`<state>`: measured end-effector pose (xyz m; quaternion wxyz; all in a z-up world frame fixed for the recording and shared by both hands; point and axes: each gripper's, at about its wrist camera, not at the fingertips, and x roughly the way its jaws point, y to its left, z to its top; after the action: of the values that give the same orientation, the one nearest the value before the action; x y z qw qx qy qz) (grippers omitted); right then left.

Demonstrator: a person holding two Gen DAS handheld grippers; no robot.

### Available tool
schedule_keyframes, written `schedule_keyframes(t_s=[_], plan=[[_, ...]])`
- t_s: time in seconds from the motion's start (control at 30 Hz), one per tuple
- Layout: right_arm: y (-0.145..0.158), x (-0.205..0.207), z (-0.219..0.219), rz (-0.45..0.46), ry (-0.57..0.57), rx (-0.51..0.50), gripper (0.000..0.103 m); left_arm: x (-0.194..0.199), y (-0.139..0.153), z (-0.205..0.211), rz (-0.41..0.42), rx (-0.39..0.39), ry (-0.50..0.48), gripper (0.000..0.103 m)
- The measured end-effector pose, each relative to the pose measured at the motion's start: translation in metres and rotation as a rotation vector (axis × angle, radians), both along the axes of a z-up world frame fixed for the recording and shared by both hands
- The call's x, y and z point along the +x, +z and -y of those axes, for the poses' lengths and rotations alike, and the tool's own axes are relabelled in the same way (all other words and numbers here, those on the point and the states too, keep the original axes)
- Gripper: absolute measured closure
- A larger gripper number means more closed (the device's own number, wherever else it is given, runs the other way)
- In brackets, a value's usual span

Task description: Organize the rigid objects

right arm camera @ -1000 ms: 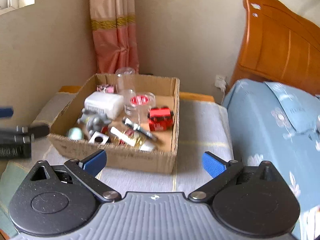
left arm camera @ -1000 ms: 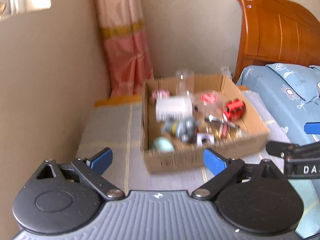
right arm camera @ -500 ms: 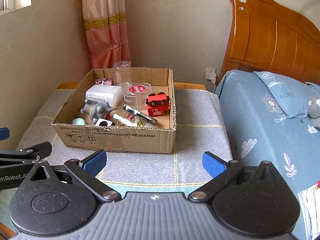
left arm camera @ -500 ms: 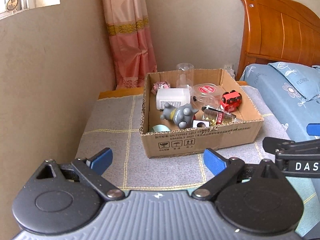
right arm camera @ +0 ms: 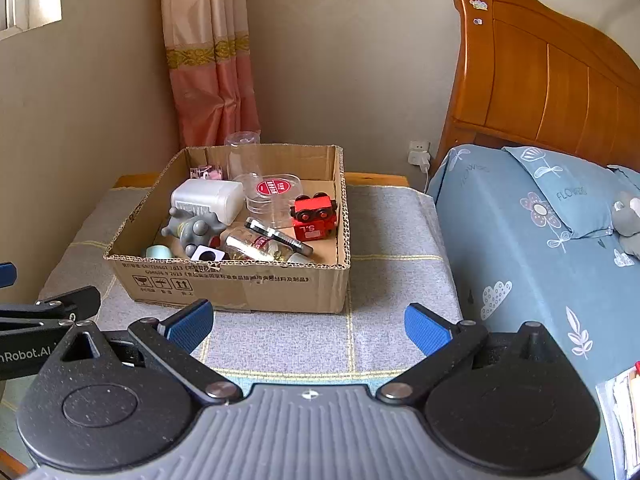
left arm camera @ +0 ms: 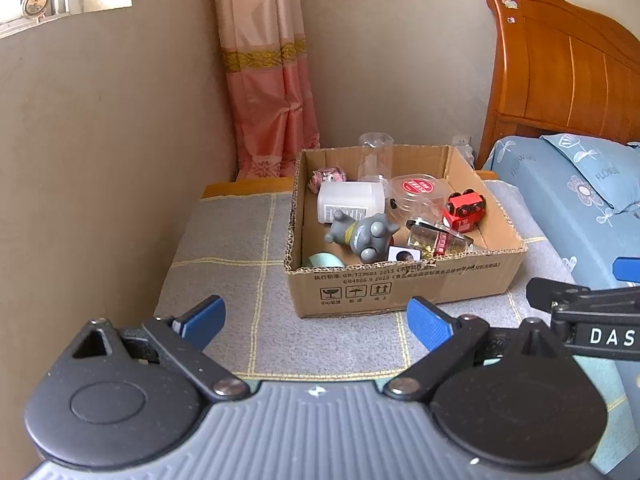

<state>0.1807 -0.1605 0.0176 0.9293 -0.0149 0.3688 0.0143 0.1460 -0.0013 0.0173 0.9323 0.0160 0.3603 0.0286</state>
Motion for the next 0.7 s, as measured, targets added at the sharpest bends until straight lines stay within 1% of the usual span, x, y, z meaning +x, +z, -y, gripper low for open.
schedule_keyframes(t_s=[0.7], plan=[[0.0031,-0.0023,-0.0016,0.009,0.003,0.005,0.0,-0.0021,0.0038,0.0016,0.008,-0.002,0.003,0.006]])
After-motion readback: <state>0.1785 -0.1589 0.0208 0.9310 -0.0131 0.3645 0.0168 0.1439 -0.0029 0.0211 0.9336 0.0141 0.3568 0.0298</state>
